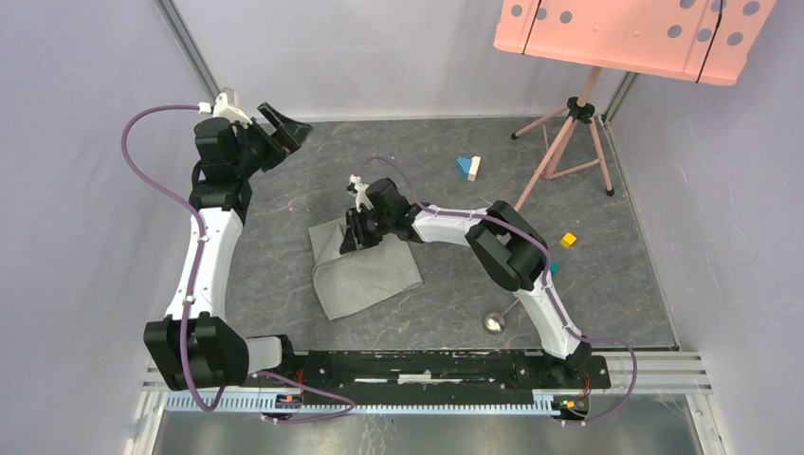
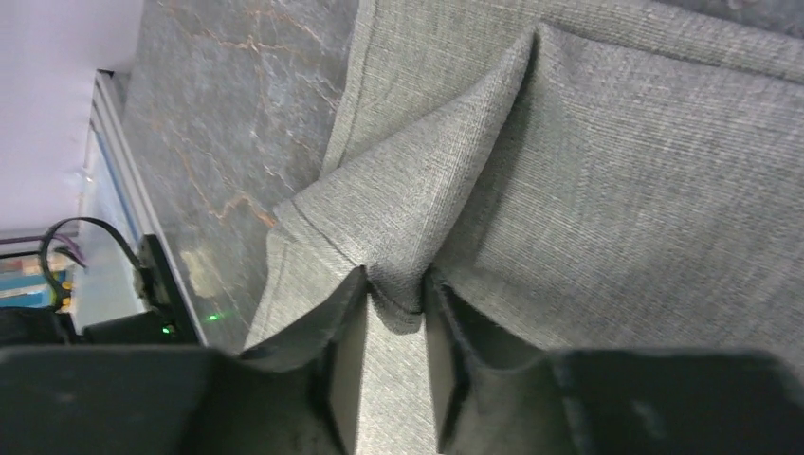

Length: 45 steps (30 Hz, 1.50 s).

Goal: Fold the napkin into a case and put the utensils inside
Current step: Smooth out the square-folded napkin at the center of the board, then rotate the square-folded napkin at the center of the board.

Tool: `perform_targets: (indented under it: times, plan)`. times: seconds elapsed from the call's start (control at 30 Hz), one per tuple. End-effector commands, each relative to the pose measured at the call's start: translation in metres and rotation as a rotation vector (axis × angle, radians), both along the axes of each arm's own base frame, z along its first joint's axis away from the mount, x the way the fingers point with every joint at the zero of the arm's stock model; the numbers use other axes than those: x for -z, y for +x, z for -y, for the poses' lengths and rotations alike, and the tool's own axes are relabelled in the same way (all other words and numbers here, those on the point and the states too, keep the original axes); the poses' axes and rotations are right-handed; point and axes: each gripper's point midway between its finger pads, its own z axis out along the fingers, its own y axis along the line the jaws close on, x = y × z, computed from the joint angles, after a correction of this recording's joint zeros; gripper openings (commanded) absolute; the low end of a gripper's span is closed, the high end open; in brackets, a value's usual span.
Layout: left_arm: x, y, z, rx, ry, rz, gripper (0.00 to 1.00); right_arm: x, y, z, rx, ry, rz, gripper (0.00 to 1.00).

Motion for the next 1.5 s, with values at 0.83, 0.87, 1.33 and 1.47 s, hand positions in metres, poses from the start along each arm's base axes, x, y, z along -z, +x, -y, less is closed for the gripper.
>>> perform_targets:
  times: [0.83, 0.87, 1.33, 1.47]
  plan:
    - [-0.019, -0.003, 0.001, 0.003, -0.018, 0.059, 0.99, -0.031, -0.047, 0.072, -0.048, -0.075, 0.145, 0.49]
    - [-0.019, -0.003, 0.001, 0.003, -0.017, 0.059, 0.99, -0.025, -0.054, 0.084, -0.052, -0.100, 0.142, 0.46]
    - [0.009, 0.005, 0.019, 0.029, 0.056, -0.009, 0.99, 0.044, -0.040, 0.229, 0.192, -0.458, 0.112, 0.36]
    - [0.030, 0.007, 0.049, 0.107, 0.053, -0.062, 0.99, 0.035, 0.014, 0.282, 0.325, -0.629, 0.249, 0.39]
